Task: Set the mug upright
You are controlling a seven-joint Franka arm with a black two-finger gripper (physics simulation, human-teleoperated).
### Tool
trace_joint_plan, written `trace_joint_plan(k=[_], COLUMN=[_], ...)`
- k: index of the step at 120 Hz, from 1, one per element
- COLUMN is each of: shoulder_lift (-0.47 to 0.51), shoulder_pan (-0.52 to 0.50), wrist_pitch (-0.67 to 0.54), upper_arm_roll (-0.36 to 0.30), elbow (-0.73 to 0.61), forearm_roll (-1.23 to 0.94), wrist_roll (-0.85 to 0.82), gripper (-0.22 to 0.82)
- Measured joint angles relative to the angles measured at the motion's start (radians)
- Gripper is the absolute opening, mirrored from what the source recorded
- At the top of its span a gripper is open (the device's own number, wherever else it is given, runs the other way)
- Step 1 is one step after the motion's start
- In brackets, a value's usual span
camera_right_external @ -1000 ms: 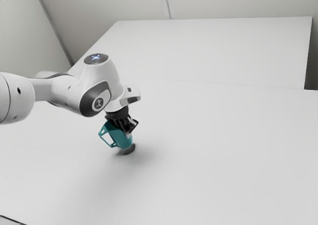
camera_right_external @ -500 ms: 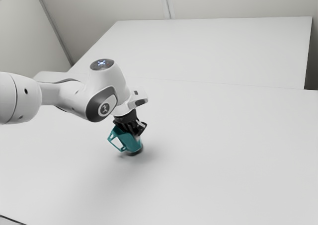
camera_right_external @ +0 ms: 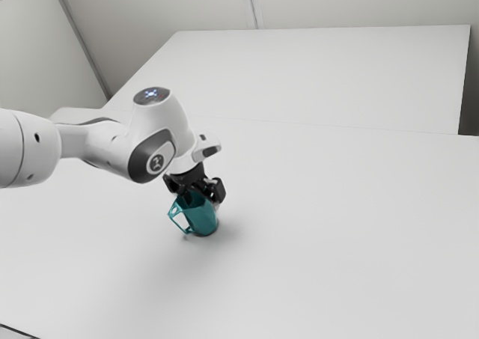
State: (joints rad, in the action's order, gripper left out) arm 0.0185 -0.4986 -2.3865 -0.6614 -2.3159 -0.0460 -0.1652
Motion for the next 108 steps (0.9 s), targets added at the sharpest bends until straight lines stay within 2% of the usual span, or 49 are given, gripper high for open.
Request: trace_joint_plan(k=[33,67,108], shoulder_lift=[0.094,0.084,0.057], shoulder_pan=[0.006,-0.002,0.421], wrist_pitch=[0.088,0.323,0.608], upper_arm_roll=[-0.013,0.012,0.430], elbow=[0.036,0.321,0.663], forearm_roll=[0.004,0.034,0.027], wrist_roll=[-0.015,-0.021,-0.020], gripper=[0.57,0.60,0.60])
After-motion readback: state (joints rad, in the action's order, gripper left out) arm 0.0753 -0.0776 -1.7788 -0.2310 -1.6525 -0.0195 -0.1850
